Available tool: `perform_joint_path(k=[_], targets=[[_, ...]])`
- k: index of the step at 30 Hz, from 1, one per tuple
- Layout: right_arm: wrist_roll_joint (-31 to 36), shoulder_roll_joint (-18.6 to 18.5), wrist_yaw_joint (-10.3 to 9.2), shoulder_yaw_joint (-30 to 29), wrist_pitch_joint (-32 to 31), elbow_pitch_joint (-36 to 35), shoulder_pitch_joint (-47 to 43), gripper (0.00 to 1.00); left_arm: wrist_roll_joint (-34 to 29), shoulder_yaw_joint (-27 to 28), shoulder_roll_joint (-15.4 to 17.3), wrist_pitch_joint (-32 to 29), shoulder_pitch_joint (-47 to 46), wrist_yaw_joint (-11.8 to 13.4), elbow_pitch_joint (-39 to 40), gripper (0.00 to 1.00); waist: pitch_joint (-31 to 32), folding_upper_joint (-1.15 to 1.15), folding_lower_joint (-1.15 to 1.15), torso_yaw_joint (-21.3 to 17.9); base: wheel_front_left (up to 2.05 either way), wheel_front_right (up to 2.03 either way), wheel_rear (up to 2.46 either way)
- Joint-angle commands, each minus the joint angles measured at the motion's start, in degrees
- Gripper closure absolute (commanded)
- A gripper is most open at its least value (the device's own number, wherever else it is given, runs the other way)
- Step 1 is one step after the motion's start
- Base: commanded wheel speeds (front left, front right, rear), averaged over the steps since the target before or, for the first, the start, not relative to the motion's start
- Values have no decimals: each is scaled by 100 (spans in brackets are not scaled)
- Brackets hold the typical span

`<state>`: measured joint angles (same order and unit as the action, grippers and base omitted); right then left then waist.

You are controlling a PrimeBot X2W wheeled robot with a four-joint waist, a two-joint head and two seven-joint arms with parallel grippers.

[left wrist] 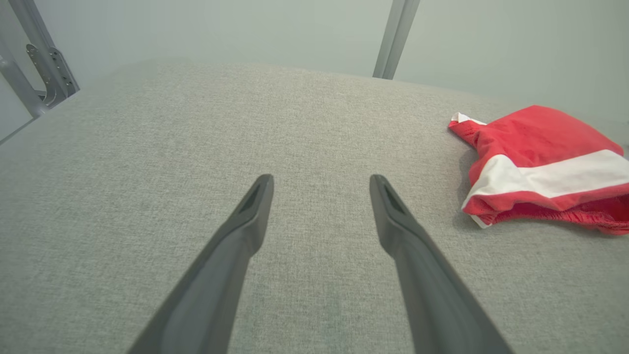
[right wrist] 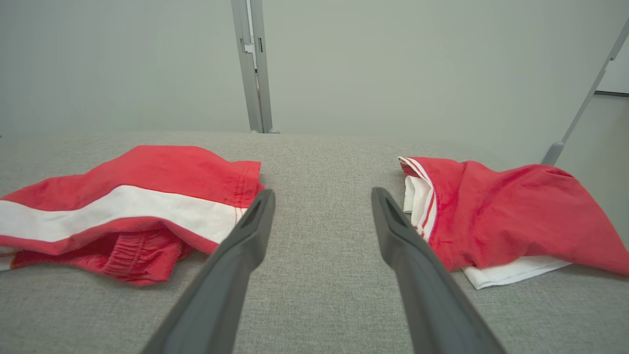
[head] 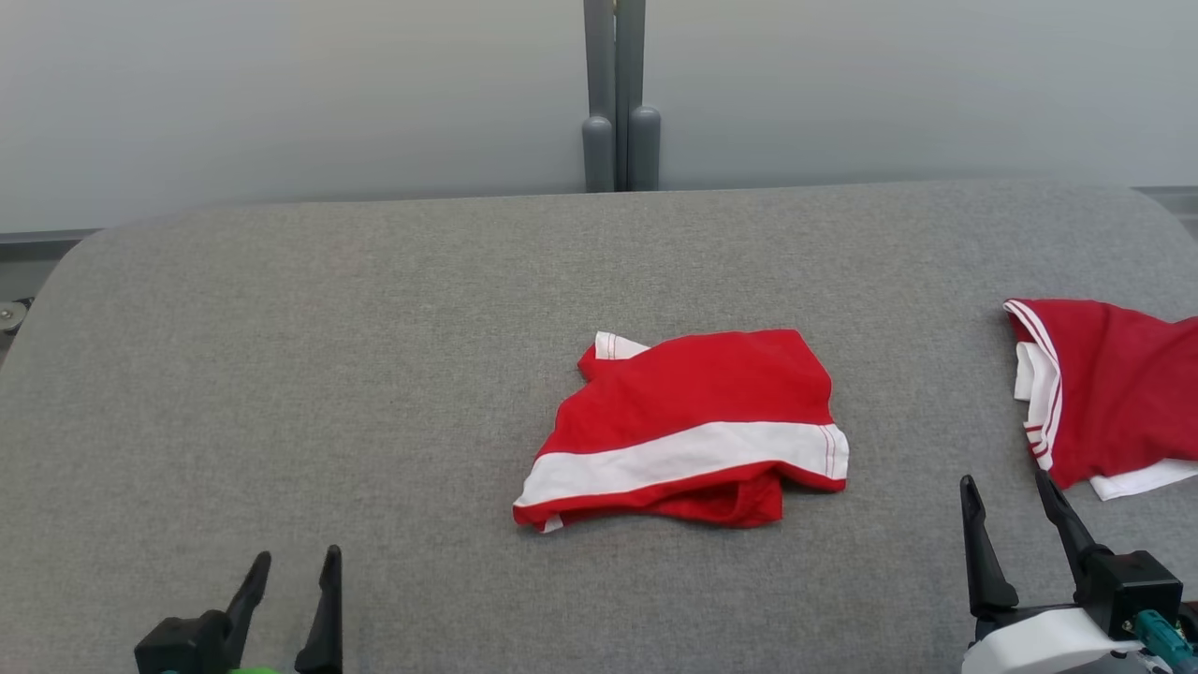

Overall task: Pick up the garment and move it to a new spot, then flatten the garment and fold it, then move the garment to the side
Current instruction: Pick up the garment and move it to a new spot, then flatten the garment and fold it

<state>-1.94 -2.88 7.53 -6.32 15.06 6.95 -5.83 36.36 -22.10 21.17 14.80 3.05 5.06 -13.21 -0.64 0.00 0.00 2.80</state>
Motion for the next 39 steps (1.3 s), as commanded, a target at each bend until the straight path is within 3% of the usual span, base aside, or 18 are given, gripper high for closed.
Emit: perform_joint_path(k=[1, 7, 11, 23, 39], targets=[[22, -12, -9, -20, 15, -23, -100, 0, -125, 151, -19, 42, 90, -44, 28, 0, 77, 0, 0, 99, 0, 0, 0], [43, -10, -9, -107, 15, 8, -198, 0, -680, 783, -248, 41, 392, -264, 139, 0, 131, 0, 0, 237, 0, 0, 0], [83, -9, -9, -225, 15, 69, -214, 0, -1031, 1158, -497, 43, 539, -545, 137, 0, 141, 0, 0, 290, 0, 0, 0], [89, -8, -9, -327, 15, 167, -226, 0, -1502, 1568, -915, 43, 543, -1055, 94, 0, 162, 0, 0, 191, 0, 0, 0], [4, -6, -9, -266, 15, 228, -167, 0, -1767, 1798, -1138, 43, 454, -1247, -15, 0, 143, 0, 0, 51, 0, 0, 0]])
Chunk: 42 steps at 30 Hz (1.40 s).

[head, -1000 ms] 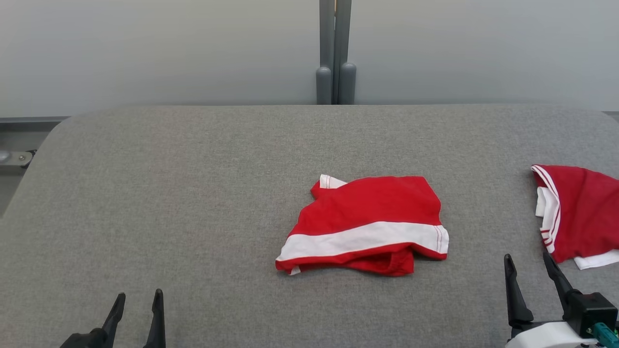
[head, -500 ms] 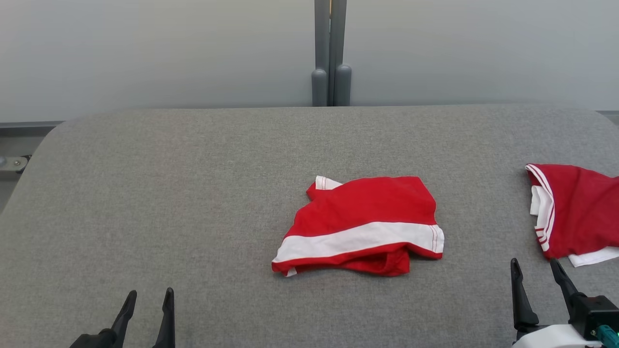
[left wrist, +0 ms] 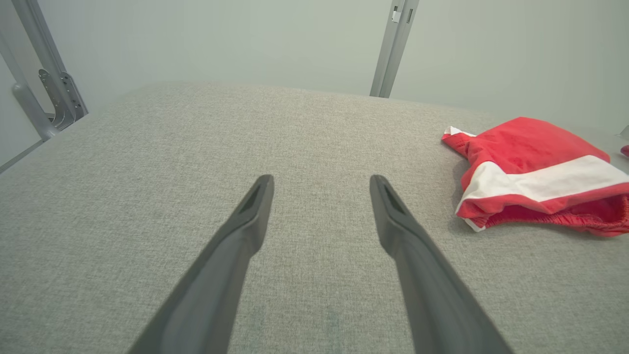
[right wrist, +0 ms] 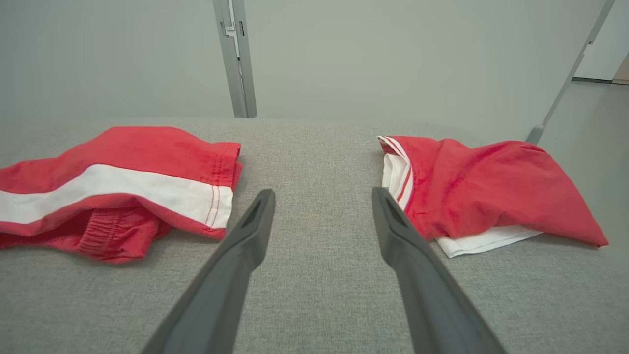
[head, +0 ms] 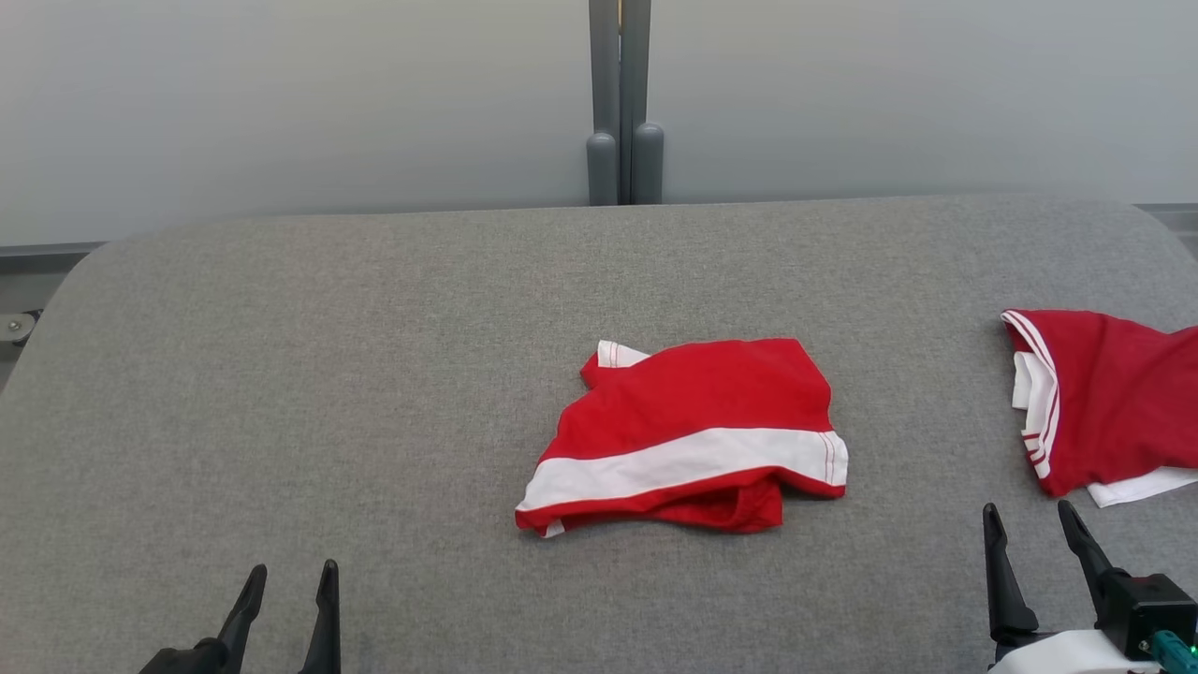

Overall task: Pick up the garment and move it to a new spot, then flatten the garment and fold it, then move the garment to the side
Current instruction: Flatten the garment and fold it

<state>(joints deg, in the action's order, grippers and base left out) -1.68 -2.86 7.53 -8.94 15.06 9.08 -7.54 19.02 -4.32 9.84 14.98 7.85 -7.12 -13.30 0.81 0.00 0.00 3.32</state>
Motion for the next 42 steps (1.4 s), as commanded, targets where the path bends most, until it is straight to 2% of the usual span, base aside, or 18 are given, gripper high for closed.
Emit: perform_joint_path(k=[1, 11, 14, 17, 18, 22, 25, 33, 42], targets=[[-24, -8, -9, -5, 15, 18, 6, 0, -44, 27, -14, 25, -26, -32, -11, 0, 1, 0, 0, -1, 0, 0, 0], [-4, -9, -9, 32, 15, -71, 102, 0, 5, -142, -58, -54, -177, -40, -47, 0, -29, 0, 0, -43, 0, 0, 0], [40, -8, -9, 59, 15, -147, 154, 0, 220, -352, -95, -423, -328, -42, 73, 0, -46, 0, 0, -77, 0, 0, 0], [61, -8, -9, 110, 15, -204, 241, 0, 473, -691, -26, -1067, -457, -43, 105, 0, -85, 0, 0, -143, 0, 0, 0], [61, -8, -9, 110, 15, -204, 241, 0, 473, -691, -26, -1067, -457, -43, 105, 0, -85, 0, 0, -143, 0, 0, 0], [74, -24, -9, 202, 15, -253, 370, 0, 824, -1061, -37, -1732, -737, -44, -85, 0, -226, 0, 0, -276, 0, 0, 0], [77, -27, -9, 224, 15, -289, 452, 0, 993, -1245, -88, -1947, -1010, -44, -319, 0, -362, 0, 0, -389, 0, 0, 0], [22, -18, -9, 241, 15, -304, 594, 0, 1098, -1441, -223, -2102, -1504, -37, -1242, 0, -586, 0, 0, -860, 0, 0, 0], [-27, -8, -9, 207, 15, -314, 665, 0, 1433, -1464, -269, -1890, -1809, -42, -1550, 0, -811, 0, 0, -1136, 0, 0, 0]])
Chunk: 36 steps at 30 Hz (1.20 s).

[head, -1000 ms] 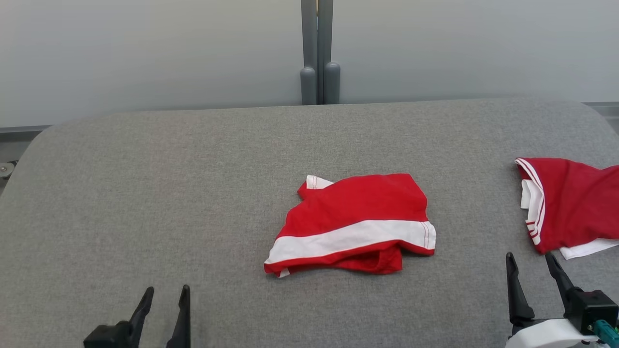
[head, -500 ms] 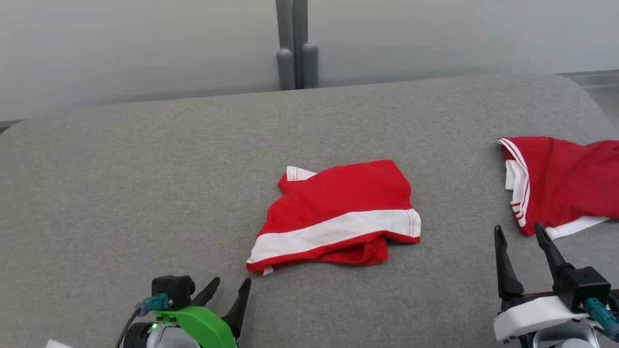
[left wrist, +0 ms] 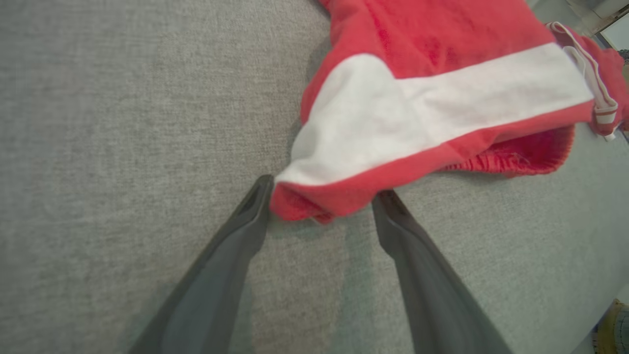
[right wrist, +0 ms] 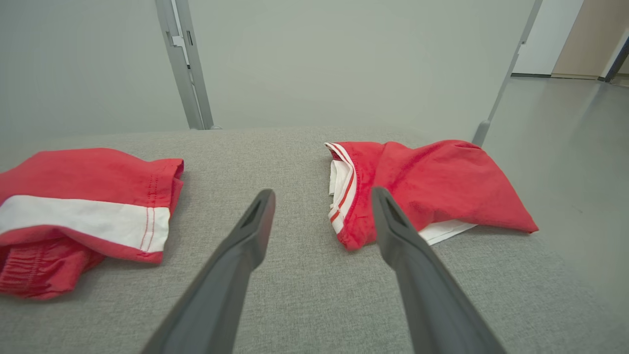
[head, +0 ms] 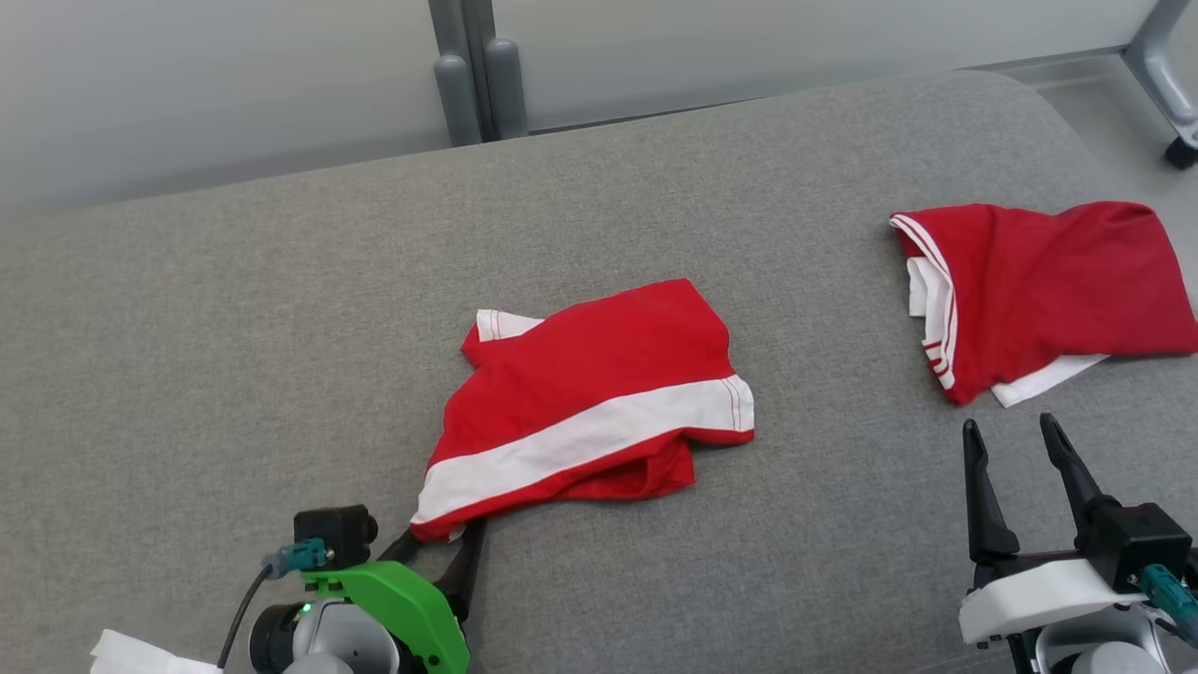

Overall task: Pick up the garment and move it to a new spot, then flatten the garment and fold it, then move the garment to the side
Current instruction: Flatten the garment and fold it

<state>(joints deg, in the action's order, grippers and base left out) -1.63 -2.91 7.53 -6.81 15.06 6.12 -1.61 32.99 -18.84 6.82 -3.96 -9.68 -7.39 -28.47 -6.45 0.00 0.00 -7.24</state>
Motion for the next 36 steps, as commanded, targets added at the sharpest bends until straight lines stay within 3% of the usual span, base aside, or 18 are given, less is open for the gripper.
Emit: perform_joint_path(k=[1, 3, 7, 12, 21, 24, 30, 36], targets=[[-37, -4, -9, -10, 15, -12, 77, 0, 66, -35, 53, 10, -71, -16, -49, 28, -101, 0, 0, -87, 0, 0, 0], [-60, -4, -9, -10, 15, -9, 91, 0, 58, -76, 120, 27, -113, -17, -112, 100, -128, 0, 0, -100, 0, 0, 0], [-85, -4, -9, -14, 15, -8, 107, 0, 13, -237, 292, 101, -195, -8, -127, 100, -160, 0, 0, -108, 0, 0, 0], [-176, -5, -9, -60, 15, 10, 146, 0, -554, -422, 870, 306, -410, 50, 361, 100, -171, 0, 0, -75, 0, 0, 0], [-353, -4, -9, -54, 15, 85, 7, 0, -2331, -867, 2190, 117, -614, 643, 2107, 100, -71, 0, 0, 51, 0, 0, 0], [-389, -4, -9, -59, 15, 101, 5, 0, -2830, -1084, 2450, 280, -395, 792, 2379, 100, -46, 0, 0, 71, 0, 0, 0], [-461, -4, -9, -65, 15, 152, -48, 0, -3072, -1292, 2253, 1097, 189, 1275, 1915, 100, -28, 0, 0, 128, 0, 0, 0], [-413, -6, -9, -107, 15, 164, -67, 0, -2875, -1339, 1642, 1835, 416, 1607, 975, 100, -42, 0, 0, 286, 0, 0, 0]])
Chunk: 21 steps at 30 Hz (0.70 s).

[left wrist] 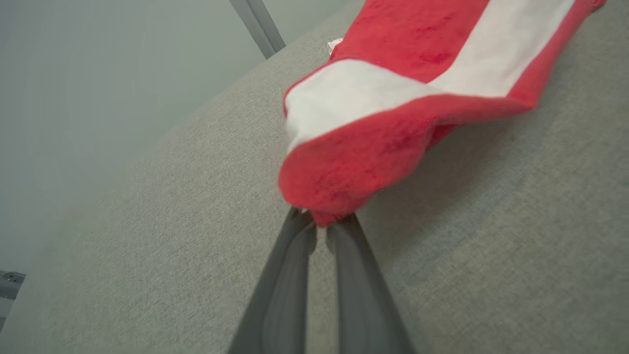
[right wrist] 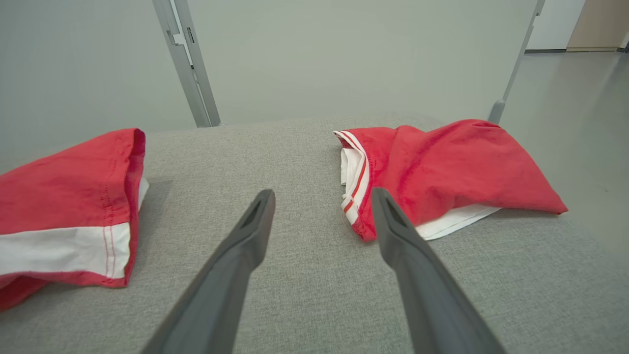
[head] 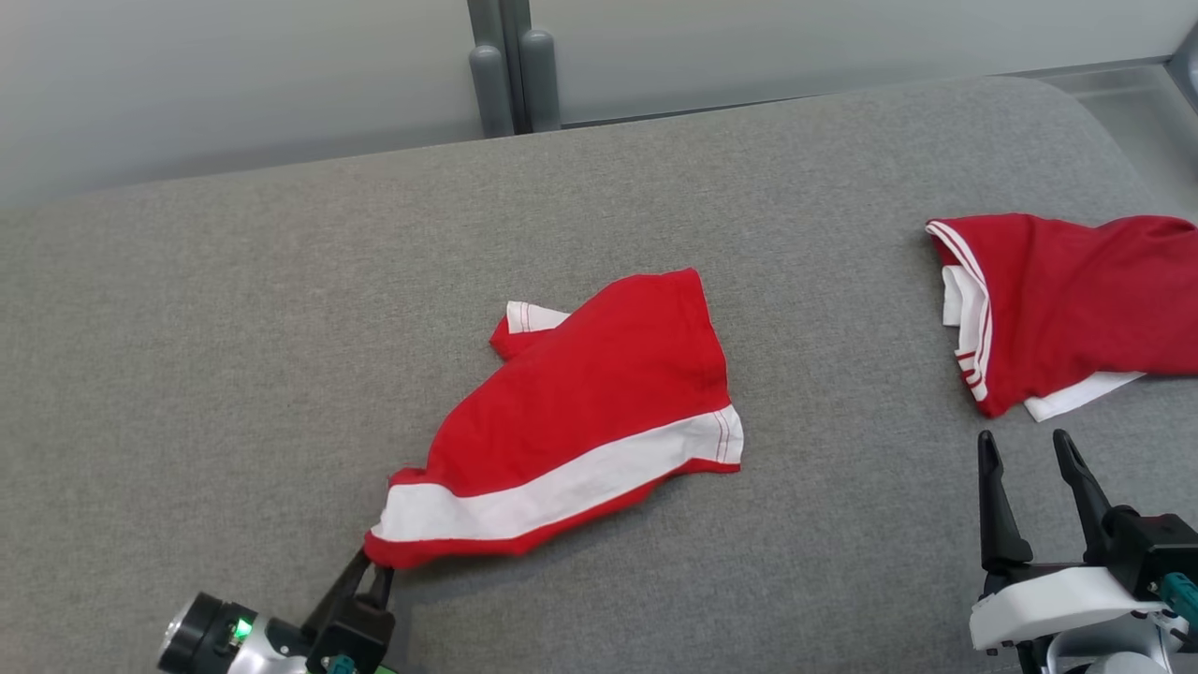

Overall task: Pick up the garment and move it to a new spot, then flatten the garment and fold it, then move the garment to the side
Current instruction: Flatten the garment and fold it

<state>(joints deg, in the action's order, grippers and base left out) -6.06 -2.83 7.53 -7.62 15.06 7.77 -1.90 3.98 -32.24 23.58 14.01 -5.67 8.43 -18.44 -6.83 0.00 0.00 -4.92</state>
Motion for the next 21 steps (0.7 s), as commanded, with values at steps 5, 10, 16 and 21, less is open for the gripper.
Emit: perform_joint_path(k=[5, 10, 16, 21], targets=[[144, -12, -9, -82, 15, 3, -43, 0, 180, -2, -356, 125, 31, -67, -183, 23, 49, 0, 0, 198, 0, 0, 0], [182, -12, -9, -79, 15, 25, -102, 0, 456, 146, -498, 119, 348, -257, -22, 0, 166, 0, 0, 287, 0, 0, 0], [191, -12, -9, -57, 15, 25, -157, 0, 828, 478, -580, 121, 705, -465, -76, 0, 243, 0, 0, 324, 0, 0, 0], [220, -12, -9, -69, 15, -3, -191, 0, 1169, 1057, -675, 119, 810, -391, 106, 0, 257, 0, 0, 328, 0, 0, 0]])
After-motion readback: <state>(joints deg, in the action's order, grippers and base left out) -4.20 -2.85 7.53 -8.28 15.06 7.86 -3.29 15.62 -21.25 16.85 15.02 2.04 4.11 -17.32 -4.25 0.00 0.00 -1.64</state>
